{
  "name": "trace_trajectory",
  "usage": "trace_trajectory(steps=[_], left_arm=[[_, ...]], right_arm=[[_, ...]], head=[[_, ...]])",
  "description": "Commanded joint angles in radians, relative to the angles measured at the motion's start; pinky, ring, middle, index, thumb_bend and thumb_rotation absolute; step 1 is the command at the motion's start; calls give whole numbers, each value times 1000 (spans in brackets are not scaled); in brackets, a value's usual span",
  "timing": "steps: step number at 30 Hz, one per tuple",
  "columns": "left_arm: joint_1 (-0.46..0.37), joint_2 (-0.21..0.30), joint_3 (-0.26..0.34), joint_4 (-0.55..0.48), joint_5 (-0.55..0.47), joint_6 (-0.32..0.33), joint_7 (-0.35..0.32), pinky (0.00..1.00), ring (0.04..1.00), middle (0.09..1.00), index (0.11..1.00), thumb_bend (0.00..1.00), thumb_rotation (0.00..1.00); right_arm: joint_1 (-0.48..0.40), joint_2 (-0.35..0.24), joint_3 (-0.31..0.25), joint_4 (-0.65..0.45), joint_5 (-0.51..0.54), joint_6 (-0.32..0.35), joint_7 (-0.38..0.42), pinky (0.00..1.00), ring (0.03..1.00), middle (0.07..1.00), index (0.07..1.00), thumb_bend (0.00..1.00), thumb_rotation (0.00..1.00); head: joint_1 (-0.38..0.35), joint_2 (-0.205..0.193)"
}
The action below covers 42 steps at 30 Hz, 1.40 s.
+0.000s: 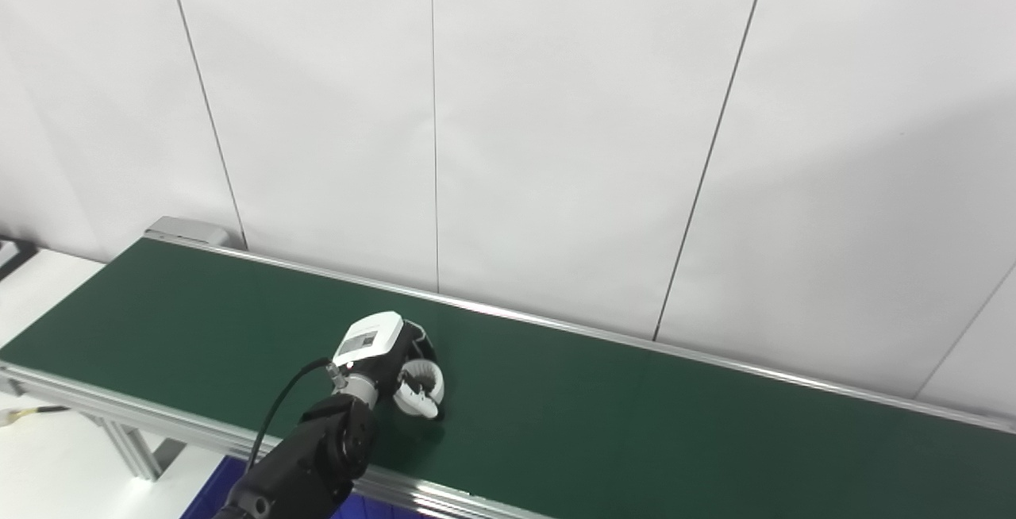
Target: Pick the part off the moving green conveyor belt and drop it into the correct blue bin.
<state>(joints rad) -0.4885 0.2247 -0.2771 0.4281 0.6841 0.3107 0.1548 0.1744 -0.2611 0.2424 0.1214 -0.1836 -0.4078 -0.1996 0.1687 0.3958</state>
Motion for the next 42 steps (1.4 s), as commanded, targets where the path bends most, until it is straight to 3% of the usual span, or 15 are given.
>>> trace_trajectory(steps=[1,4,9,12,18,22,24,26,28,35,42], left_arm=[[-7,9,25,-75,-15,-69,60,319,413,455,506,516,0],[46,9,45,-173,-33,-124,88,312,397,463,510,506,0],[192,-1,82,-418,-78,-140,51,245,381,479,504,497,0],[265,3,92,-498,-108,-168,24,221,379,471,503,497,0],[410,1,94,-620,-170,-216,-23,268,386,490,502,497,0],[478,14,71,-649,-195,-284,-60,273,388,509,494,495,0],[496,17,65,-653,-194,-303,-74,305,400,521,481,496,0],[517,26,45,-650,-173,-319,-97,323,407,525,478,496,0],[538,35,22,-635,-180,-335,-135,326,405,529,479,495,0],[553,39,-51,-572,-150,-359,-201,382,417,523,479,496,0],[520,53,-112,-546,-77,-316,-287,386,423,529,481,495,0]], right_arm=[[-3,-5,-4,-27,2,-62,-13,648,742,790,835,918,548],[2,-1,-7,-33,2,-62,-8,658,749,795,841,915,541],[14,17,-21,-65,-6,-61,5,657,746,788,828,919,517],[24,26,-31,-84,-10,-60,15,654,743,786,826,917,516],[45,46,-53,-126,-45,-50,35,663,748,792,833,909,550],[57,57,-66,-160,-54,-29,58,674,758,802,844,899,561],[59,61,-72,-170,-58,-21,68,683,766,806,850,881,558],[58,69,-78,-177,-47,-16,80,695,773,811,854,874,553],[57,74,-83,-181,-47,-11,89,702,776,814,859,872,560],[51,91,-103,-189,-51,1,112,683,765,810,858,885,580],[48,96,-123,-222,-45,25,140,675,761,807,852,887,592]], head=[[-5,4],[-20,14],[-69,47],[-108,79],[-152,135],[-167,175],[-167,175],[-192,221],[-203,233],[-215,279],[-206,333]])
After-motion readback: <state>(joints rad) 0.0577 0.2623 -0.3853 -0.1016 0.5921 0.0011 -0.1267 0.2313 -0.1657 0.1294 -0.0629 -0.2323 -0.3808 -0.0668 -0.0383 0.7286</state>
